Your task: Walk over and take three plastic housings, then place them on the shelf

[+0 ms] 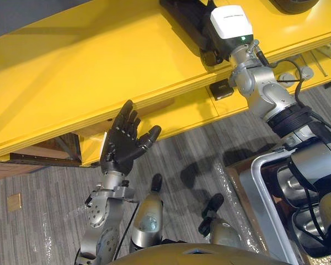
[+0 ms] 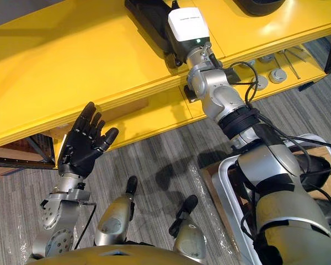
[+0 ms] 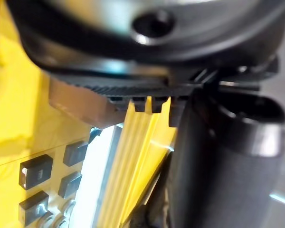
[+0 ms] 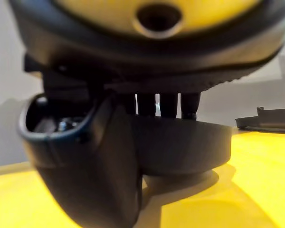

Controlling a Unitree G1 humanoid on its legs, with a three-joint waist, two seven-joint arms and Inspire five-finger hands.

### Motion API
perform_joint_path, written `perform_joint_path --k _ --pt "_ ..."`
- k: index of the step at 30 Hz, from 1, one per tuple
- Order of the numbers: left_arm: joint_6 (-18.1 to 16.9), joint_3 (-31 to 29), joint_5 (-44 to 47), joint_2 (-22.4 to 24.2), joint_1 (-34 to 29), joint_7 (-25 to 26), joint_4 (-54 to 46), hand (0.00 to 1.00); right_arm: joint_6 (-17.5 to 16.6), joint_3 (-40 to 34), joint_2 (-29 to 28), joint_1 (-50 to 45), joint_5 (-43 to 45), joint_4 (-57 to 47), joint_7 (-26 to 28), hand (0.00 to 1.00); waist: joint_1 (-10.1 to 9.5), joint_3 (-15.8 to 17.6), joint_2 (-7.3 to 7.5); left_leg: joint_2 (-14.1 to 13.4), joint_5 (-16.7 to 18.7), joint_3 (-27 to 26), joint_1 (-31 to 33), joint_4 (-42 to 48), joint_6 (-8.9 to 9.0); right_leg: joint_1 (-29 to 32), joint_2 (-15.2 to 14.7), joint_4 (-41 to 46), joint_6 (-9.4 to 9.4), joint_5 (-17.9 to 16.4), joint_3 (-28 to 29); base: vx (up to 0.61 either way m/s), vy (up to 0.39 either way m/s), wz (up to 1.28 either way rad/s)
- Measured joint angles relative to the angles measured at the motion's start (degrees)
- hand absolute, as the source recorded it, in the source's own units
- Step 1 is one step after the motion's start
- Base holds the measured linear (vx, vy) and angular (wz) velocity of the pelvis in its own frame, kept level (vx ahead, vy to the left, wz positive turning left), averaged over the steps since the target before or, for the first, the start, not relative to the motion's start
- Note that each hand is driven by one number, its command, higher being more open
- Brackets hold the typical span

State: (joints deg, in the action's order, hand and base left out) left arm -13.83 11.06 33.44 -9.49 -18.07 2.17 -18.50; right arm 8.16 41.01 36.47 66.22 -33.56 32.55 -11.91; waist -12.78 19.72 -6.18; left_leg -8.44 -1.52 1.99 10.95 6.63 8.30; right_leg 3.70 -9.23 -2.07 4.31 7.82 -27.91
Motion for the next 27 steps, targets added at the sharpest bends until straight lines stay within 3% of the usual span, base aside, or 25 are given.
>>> perform_joint_path --k 7,14,15,19,27 --pt "0.0 0.6 -0.1 0.1 0.0 -0.2 0.0 1.0 2.6 1.5 0.0 0.6 -2.0 0.5 0.8 0.0 -0.21 -0.9 -1.45 0.0 0.0 0.1 0.1 0.0 -0.01 0.0 0.1 -0.1 0.0 0.0 -0.1 0.0 0.0 0.0" --pt "0.0 1.8 -0.1 0.1 0.1 -0.2 0.0 1.0 3.9 1.5 -0.1 1.2 -2.1 1.8 0.8 0.0 -0.5 -0.9 -1.46 0.0 -0.4 0.1 0.1 -0.4 -0.05 0.1 0.0 -0.1 0.01 0.0 -0.1 0.0 0.0 0.0" --pt "0.0 1.8 -0.1 0.1 0.1 -0.2 0.0 1.0 3.9 1.5 -0.1 1.2 -2.1 1.8 0.8 1.0 -0.5 -0.9 -1.46 0.0 -0.5 0.1 0.0 -0.7 -0.06 0.2 0.0 -0.1 0.01 0.0 -0.1 0.0 0.0 0.0" --pt "0.0 1.9 -0.1 0.1 0.1 -0.3 0.0 1.0 3.4 1.5 -0.3 2.0 -2.0 3.0 0.8 1.0 -0.6 -0.9 -1.46 0.0 -0.8 0.1 -0.2 -1.2 -0.03 0.2 0.0 -0.1 0.01 0.1 -0.1 0.0 0.0 0.0" --pt "0.0 1.9 -0.1 0.1 0.0 -0.5 0.0 1.0 -1.0 1.3 -0.2 2.3 1.4 3.2 0.7 1.0 -0.6 -0.9 -1.46 0.0 -0.9 0.0 -0.4 -1.4 -0.02 0.2 0.0 -0.1 0.02 0.1 -0.1 0.0 0.0 0.0"
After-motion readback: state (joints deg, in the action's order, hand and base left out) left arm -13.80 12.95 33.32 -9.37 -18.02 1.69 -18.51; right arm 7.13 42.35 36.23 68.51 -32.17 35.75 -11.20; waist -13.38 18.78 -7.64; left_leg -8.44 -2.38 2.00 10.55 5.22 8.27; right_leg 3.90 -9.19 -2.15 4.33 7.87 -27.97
